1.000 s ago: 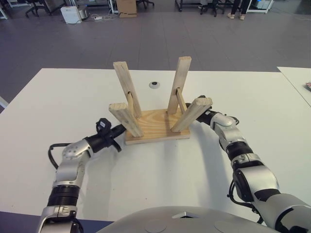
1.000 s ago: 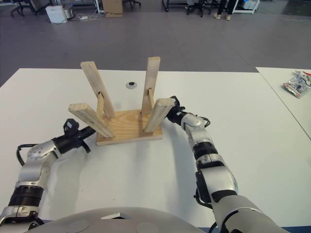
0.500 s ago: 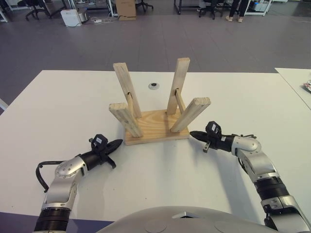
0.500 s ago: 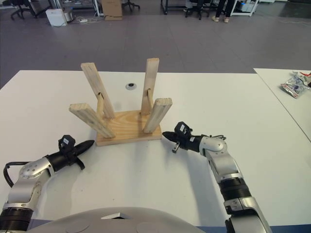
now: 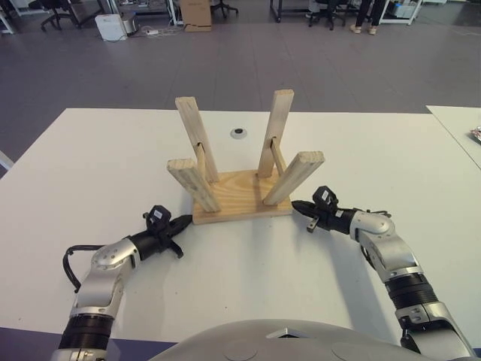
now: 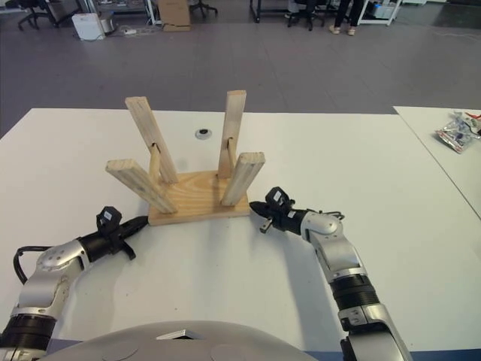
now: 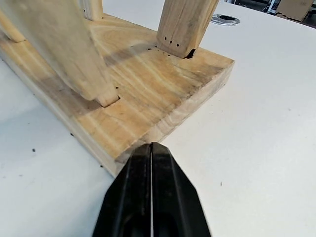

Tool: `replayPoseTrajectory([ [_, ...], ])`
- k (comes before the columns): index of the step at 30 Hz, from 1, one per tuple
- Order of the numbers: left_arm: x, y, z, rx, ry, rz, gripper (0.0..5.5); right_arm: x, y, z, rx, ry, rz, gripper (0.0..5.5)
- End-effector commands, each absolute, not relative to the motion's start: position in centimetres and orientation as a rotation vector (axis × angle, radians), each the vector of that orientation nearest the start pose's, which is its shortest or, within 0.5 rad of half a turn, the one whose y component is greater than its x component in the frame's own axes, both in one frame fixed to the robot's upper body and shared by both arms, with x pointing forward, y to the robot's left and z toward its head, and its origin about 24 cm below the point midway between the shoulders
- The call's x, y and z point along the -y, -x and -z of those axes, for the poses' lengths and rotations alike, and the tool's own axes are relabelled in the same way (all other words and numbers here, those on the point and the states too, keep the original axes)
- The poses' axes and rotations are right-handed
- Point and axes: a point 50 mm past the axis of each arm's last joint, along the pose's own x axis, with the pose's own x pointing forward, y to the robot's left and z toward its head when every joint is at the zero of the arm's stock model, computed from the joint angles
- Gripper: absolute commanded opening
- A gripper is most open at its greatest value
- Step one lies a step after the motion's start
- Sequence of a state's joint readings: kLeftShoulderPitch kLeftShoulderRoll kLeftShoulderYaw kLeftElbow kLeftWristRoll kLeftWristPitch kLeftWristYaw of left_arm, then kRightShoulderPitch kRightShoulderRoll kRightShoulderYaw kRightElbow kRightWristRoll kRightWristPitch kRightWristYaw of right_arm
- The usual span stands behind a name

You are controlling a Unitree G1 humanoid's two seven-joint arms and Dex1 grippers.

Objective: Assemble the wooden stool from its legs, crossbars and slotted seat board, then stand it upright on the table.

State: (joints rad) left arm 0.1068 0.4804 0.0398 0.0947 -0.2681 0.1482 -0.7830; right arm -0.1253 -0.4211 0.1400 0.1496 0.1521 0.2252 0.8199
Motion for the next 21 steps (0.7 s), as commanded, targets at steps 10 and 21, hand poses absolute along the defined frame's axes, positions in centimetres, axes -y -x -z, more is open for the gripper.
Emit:
replayPoseTrajectory([
  [10,-18.6,-22.3,-8.0,-0.227,0.025,0.931,0.02,16.3,-24.1,-7.2,-0.415,-0.010,-1.167,0.00],
  [21,-18.7,-19.2,-11.1,-0.329,0.006,1.041,0.02,17.2,-23.0,-14.7,-0.397,-0.082,-1.346,0.00],
])
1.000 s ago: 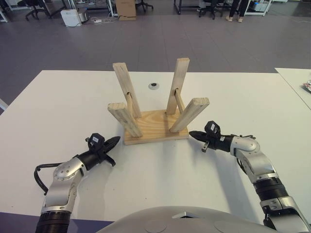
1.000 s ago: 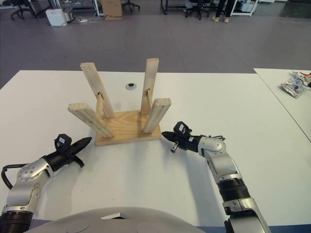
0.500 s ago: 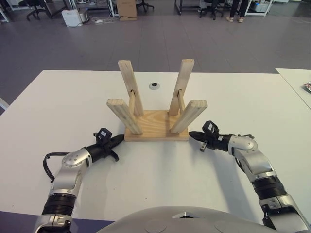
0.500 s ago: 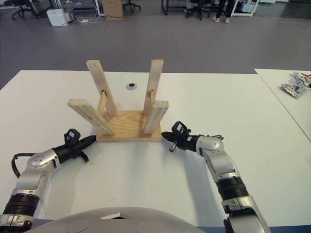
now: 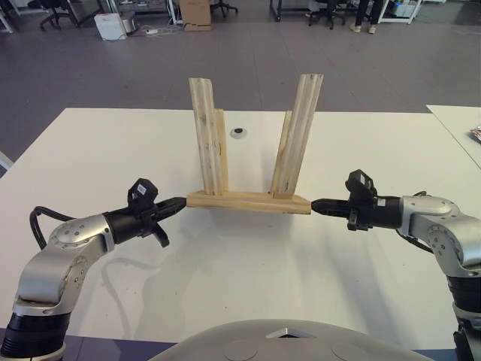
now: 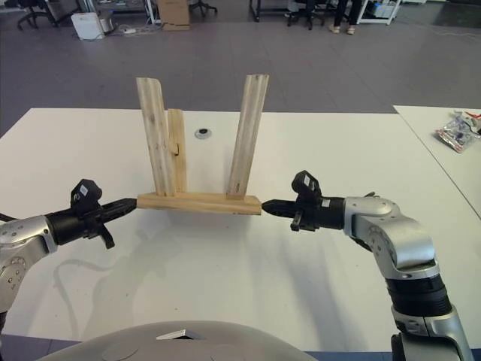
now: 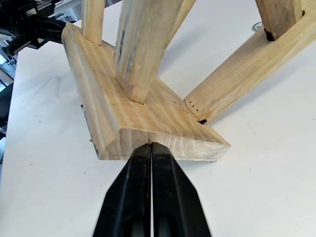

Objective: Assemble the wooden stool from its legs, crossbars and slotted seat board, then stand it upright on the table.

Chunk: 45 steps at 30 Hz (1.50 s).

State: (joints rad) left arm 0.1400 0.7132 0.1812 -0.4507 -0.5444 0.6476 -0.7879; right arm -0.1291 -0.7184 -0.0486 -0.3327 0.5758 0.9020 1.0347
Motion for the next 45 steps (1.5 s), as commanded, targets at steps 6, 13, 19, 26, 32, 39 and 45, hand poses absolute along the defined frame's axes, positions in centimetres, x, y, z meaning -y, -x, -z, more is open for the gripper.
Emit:
replayPoseTrajectory([
  [6,-18.2,-18.9,-12.9,-0.240,0.171,1.070,0.02,17.5,-22.1,-15.2,-0.532,-0.237,-1.382,0.00],
  [13,-17.6,-17.9,-14.0,-0.236,0.263,1.135,0.00,18.4,-21.9,-14.7,-0.610,-0.277,-1.352,0.21],
  [19,-19.9,-16.8,-11.4,-0.395,0.305,1.060,0.76,20.1,-22.4,-13.7,-0.676,-0.186,-1.292,1.10],
  [26,-26.2,-16.7,-6.9,-0.589,-0.033,0.853,1.93,22.6,-22.8,-11.5,-0.802,0.103,-1.242,2.40],
  [32,-27.2,-17.5,-6.9,-0.512,-0.127,0.940,3.00,22.5,-22.5,-11.6,-0.784,0.122,-1.340,3.56],
  [39,-25.6,-20.6,-7.2,-0.381,-0.269,1.087,3.85,20.8,-22.6,-11.2,-0.689,0.126,-1.398,3.93],
  [45,-23.2,-22.3,-6.4,-0.307,-0.208,1.210,3.85,18.5,-23.0,-8.7,-0.686,0.113,-1.397,3.93],
])
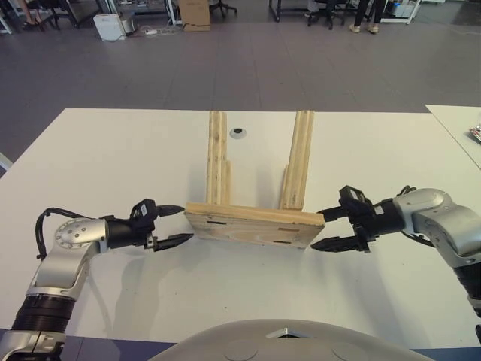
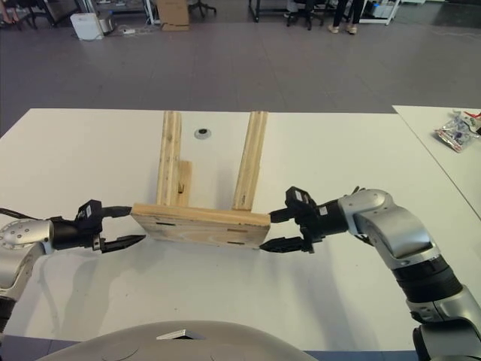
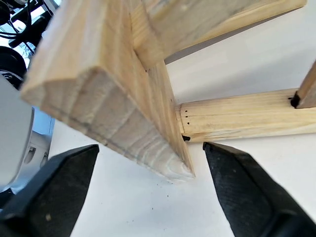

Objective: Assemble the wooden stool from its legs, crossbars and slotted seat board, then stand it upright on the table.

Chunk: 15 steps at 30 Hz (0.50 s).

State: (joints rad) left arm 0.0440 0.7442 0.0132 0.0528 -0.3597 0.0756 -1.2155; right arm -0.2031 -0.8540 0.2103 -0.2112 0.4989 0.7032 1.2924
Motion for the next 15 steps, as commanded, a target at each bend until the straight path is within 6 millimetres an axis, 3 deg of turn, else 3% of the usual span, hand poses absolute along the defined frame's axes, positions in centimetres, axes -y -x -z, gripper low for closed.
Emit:
replayPoseTrajectory([
  [1,-22.4,-22.7,-6.5,-0.276,-0.190,1.225,3.65,18.5,-23.1,-8.3,-0.694,0.110,-1.376,3.75],
  [4,-21.5,-23.1,-6.0,-0.254,-0.143,1.235,3.19,18.9,-23.7,-7.6,-0.698,0.123,-1.322,3.22],
  [9,-21.7,-22.6,-5.9,-0.254,-0.091,1.224,2.38,19.0,-23.9,-7.4,-0.679,0.107,-1.320,2.30],
  [15,-21.3,-23.4,-8.3,-0.205,0.025,1.215,2.07,17.6,-24.4,-9.3,-0.571,-0.044,-1.369,1.85],
])
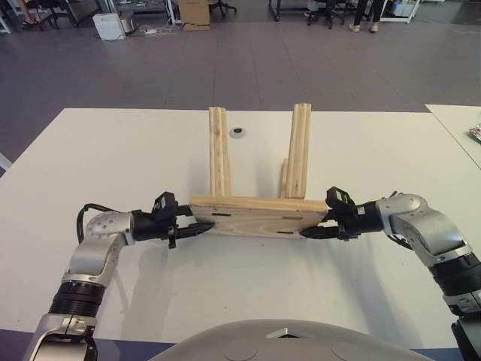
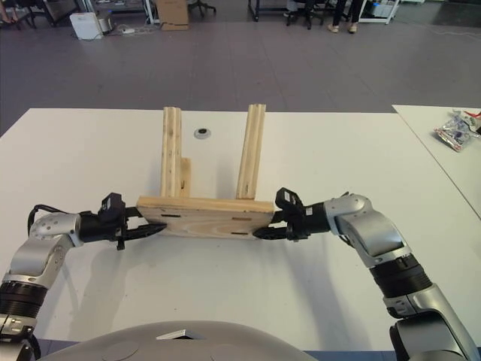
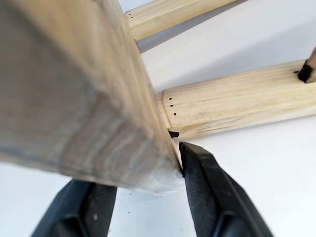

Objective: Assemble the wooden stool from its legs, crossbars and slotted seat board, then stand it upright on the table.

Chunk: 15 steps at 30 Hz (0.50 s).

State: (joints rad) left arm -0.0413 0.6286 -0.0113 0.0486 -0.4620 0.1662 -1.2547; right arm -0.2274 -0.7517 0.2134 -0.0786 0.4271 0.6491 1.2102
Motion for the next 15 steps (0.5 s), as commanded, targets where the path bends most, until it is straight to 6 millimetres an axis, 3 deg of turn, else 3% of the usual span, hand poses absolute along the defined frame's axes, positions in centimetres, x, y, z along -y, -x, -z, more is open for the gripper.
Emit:
replayPoseTrajectory([
  [1,-21.2,-23.6,-9.4,-0.208,0.072,1.225,2.06,17.2,-24.8,-10.7,-0.522,-0.090,-1.386,1.83],
  [6,-20.9,-27.0,-17.0,-0.213,0.248,1.182,2.04,14.7,-27.8,-19.8,-0.176,-0.243,-1.441,1.78],
  [9,-20.3,-29.6,-22.0,-0.060,0.417,1.088,2.04,13.0,-29.4,-24.1,-0.007,-0.302,-1.410,1.78],
  [12,-20.3,-31.3,-25.8,0.056,0.554,0.998,2.05,12.2,-30.8,-25.7,0.058,-0.339,-1.308,1.79],
  [15,-20.9,-32.9,-27.3,0.044,0.683,0.843,2.05,12.0,-31.3,-25.8,0.048,-0.373,-1.236,1.79],
])
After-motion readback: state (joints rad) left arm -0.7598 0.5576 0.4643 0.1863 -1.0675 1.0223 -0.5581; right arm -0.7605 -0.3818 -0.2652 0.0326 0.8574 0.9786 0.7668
